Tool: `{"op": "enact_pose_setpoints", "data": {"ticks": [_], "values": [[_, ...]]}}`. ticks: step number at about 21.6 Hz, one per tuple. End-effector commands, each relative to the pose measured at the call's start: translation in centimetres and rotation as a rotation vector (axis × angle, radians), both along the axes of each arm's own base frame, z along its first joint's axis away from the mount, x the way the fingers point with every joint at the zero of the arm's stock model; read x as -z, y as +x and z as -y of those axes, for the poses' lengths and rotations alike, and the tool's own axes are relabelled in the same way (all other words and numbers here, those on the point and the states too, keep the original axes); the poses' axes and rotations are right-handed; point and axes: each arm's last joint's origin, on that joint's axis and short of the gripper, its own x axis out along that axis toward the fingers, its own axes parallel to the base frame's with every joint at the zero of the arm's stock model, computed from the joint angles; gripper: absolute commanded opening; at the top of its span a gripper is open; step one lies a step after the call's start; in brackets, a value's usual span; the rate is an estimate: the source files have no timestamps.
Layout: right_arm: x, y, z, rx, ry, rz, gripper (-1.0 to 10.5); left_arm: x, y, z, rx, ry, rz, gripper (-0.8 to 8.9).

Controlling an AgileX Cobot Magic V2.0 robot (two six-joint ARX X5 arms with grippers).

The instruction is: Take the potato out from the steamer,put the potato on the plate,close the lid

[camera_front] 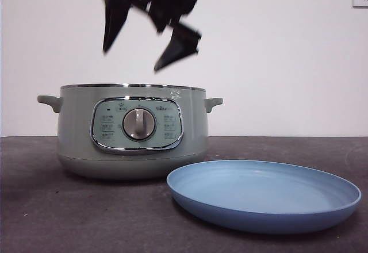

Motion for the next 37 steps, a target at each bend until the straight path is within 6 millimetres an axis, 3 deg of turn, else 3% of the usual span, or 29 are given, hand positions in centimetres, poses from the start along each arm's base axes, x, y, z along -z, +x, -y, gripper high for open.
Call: {"op": "enact_pose_setpoints", "data": {"ticks": [1,6,12,13,16,17,18,20,23,26,30,33,37], "values": [[2.2,0.7,-1.1,0.017,-0.049,0.006,5.7,-0.5,-0.1,0.0,-0.006,-0.028,0.046,-0.08],[5.6,1.3,-2.4,0.031,-0.125,-0.009,5.7,-0.5,-0.1,0.0,-0.004,-0.026,0.047,-0.09],[7.9,1.7,-2.8,0.051,-0.183,-0.029,5.6,-0.4,-0.1,0.0,-0.002,-0.025,0.045,-0.08],[7.8,1.7,-2.9,0.059,-0.19,-0.019,5.0,-0.4,-0.1,0.0,-0.001,-0.023,0.043,-0.09],[7.9,1.5,-2.9,0.055,-0.196,-0.029,0.6,-0.4,-0.1,0.0,0.005,-0.011,0.045,-0.09],[7.9,1.5,-2.9,0.051,-0.193,-0.029,-0.2,-0.4,-0.1,0.0,0.005,-0.011,0.045,-0.09],[7.8,1.5,-3.1,0.049,-0.186,-0.019,-0.2,-0.4,-0.1,0.0,0.005,-0.011,0.045,-0.09],[6.7,1.2,-3.1,0.047,-0.171,0.004,-0.2,-0.4,-0.1,0.0,0.005,-0.011,0.045,-0.09],[2.2,0.0,-1.9,0.044,-0.119,0.067,-0.2,-0.4,-0.1,0.0,0.007,-0.009,0.049,-0.09],[-3.6,-2.8,1.0,0.041,-0.1,0.098,-0.2,-0.5,0.0,0.0,0.01,-0.013,0.06,-0.09],[-8.8,-7.2,5.4,0.043,-0.155,0.104,-0.2,-0.9,0.2,0.2,0.045,-0.038,0.09,-0.09],[-10.3,-9.9,8.0,0.04,-0.173,0.094,-0.2,-0.9,0.3,0.3,0.055,-0.043,0.092,-0.09],[-8.5,-12.8,10.9,0.062,-0.188,0.074,-0.2,-1.0,0.6,0.4,0.056,-0.043,0.091,-0.09]]}}
